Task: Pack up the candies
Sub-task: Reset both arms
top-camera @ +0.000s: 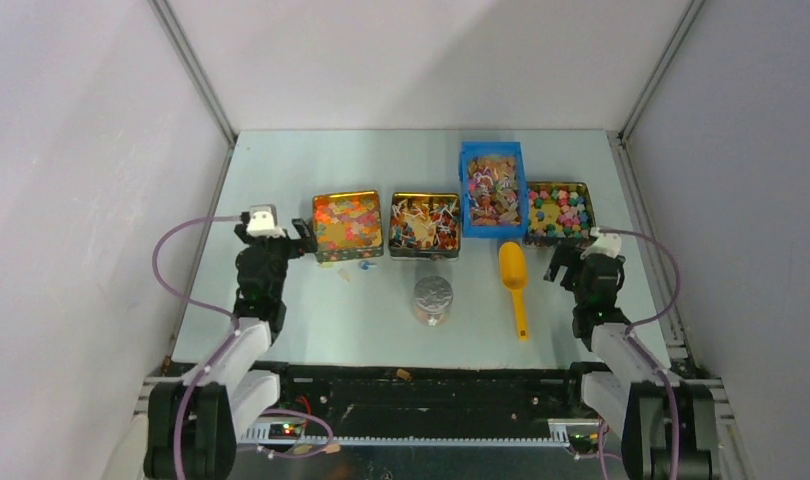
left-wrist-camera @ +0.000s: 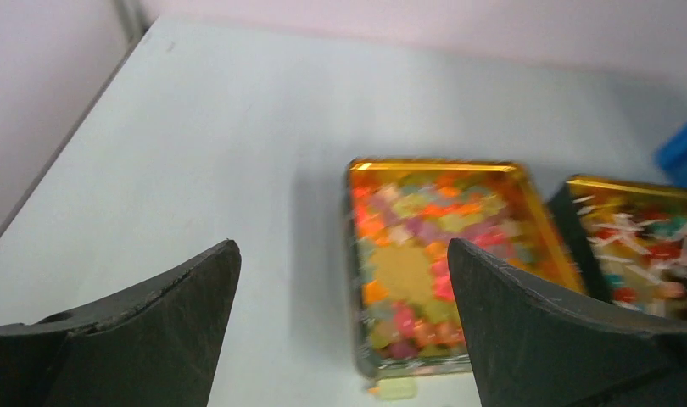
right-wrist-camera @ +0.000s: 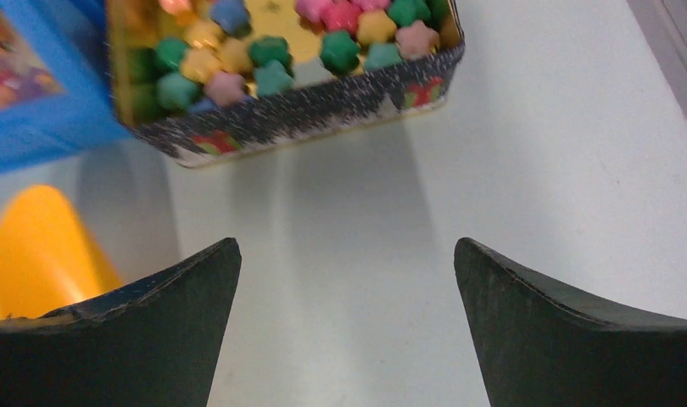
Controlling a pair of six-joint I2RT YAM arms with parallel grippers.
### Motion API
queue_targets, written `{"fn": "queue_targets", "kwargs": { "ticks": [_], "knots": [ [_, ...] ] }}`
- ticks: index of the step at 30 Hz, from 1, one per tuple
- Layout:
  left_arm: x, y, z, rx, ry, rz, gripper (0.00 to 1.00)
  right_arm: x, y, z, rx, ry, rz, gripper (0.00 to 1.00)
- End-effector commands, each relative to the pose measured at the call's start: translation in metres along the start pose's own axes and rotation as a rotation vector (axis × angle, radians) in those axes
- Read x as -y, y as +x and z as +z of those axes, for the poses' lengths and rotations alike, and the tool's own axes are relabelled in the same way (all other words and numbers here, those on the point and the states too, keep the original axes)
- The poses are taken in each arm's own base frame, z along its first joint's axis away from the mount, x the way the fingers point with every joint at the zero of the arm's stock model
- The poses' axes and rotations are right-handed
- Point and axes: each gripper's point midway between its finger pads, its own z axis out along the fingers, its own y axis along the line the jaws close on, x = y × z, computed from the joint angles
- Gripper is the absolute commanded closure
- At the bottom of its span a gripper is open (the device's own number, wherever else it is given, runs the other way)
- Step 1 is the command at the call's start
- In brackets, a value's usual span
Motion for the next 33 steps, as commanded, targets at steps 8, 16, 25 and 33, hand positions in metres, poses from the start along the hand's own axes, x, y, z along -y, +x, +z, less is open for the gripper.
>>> {"fn": "queue_targets", "kwargs": {
  "ticks": [8, 16, 25, 33],
  "knots": [
    [-0.039, 0.004, 0.009, -0.034, -0.185, -0.004, 0.00, 0.017, -0.077, 0.026, 0.314, 0.112, -0.106, 0.00],
    [-0.030, -0.011, 0.022, 0.015, -0.107, 0.305, 0.00, -0.011, -0.071, 0.014, 0.346, -0.067, -0.152, 0.00],
    [-0.016, -0.011, 0.015, 0.006, -0.068, 0.171, 0.00, -0.031, -0.061, 0.014, 0.412, -0.183, -0.099, 0.00],
    [-0.051, 0.032, -0.015, -0.050, -0.258, 0.108, 0.00, -0.042, -0.061, 0.038, 0.349, -0.204, -0.148, 0.01]
  ]
}}
